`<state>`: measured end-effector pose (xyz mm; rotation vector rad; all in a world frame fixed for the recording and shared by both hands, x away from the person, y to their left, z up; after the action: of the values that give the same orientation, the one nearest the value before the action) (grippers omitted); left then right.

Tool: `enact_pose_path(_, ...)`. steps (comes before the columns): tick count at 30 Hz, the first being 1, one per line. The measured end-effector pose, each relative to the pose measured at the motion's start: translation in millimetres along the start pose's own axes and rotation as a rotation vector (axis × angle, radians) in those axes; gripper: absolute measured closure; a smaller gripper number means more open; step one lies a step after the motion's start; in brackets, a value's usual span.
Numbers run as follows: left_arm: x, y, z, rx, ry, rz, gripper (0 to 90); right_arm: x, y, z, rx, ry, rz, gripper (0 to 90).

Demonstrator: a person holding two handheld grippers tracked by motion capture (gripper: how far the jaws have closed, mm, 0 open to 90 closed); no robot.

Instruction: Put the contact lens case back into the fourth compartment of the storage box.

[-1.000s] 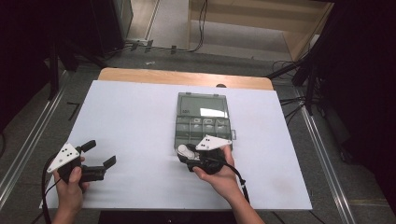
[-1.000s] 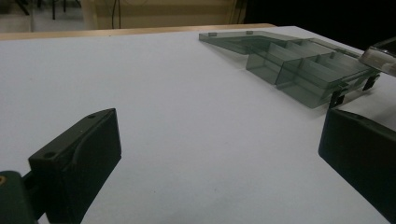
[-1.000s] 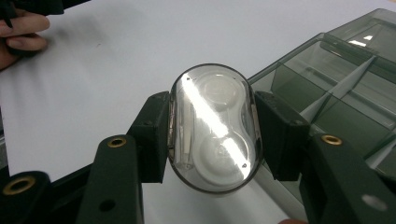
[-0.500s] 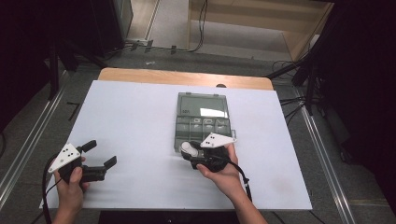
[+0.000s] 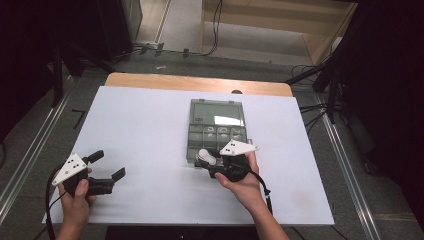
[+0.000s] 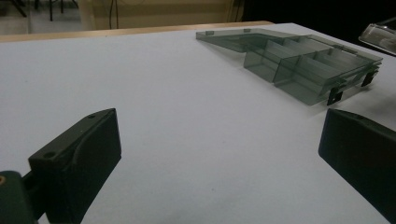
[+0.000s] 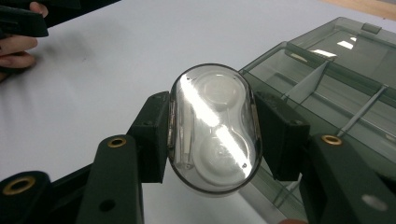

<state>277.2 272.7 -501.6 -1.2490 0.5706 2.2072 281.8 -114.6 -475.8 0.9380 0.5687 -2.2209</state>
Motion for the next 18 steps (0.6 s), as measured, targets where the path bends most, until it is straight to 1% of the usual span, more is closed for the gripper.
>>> enact_pose_path(10,0.1,0.5,0.0,-0.002,0.002,0.002,0.0,-0.3,5.9,3.9,0.009,0.011,-0.019,47.3)
enact_pose_path(18,0.2,0.7,0.3,-0.006,0.004,0.0,0.0,0.3,13.4,9.6,0.03,0.016,-0.035,47.3)
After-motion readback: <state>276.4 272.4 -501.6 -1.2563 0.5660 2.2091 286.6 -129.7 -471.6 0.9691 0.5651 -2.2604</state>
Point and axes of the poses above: each handheld gripper's, and its own axes: z roughly backward along the jaws, x roughly out of its underside, y roughly to its right, the point moved 3 cm from there along -z, roughly forward along the jaws, and after that the axes turned 9 degrees about -y, right-handed, at the moved point
